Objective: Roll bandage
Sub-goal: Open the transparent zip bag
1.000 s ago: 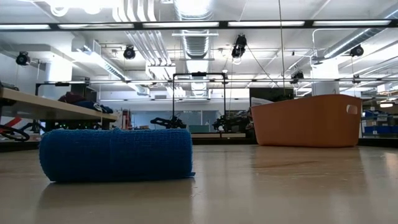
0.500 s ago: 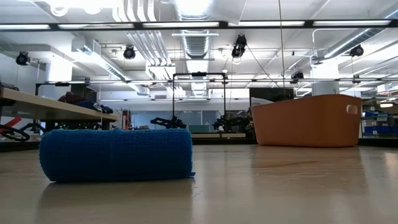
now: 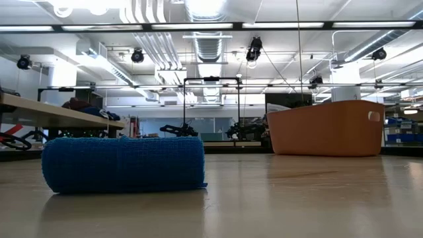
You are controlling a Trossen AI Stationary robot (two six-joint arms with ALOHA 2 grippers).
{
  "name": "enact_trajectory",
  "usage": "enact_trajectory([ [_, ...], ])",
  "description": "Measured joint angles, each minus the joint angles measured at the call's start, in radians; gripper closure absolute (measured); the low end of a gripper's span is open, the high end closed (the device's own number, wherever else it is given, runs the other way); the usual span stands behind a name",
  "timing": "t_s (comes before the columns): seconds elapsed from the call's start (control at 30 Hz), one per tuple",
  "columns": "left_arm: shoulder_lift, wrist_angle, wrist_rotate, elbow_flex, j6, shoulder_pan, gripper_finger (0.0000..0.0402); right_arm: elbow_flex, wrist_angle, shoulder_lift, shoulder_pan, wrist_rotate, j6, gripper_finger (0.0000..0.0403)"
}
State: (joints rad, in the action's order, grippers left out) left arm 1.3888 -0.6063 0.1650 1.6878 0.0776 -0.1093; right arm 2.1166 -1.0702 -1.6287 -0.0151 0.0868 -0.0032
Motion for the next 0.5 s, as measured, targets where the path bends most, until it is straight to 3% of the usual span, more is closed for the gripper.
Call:
enact_trajectory([
  [0.3,0.000,0.000,0.000,0.000,0.007,0.000,0.0294,0.000,0.000,-0.001,0.000,0.000,0.000,0.0403],
  [0.5,0.000,0.000,0.000,0.000,0.008,0.001,0.0342,0.000,-0.002,-0.001,0.000,0.000,0.000,0.0403],
])
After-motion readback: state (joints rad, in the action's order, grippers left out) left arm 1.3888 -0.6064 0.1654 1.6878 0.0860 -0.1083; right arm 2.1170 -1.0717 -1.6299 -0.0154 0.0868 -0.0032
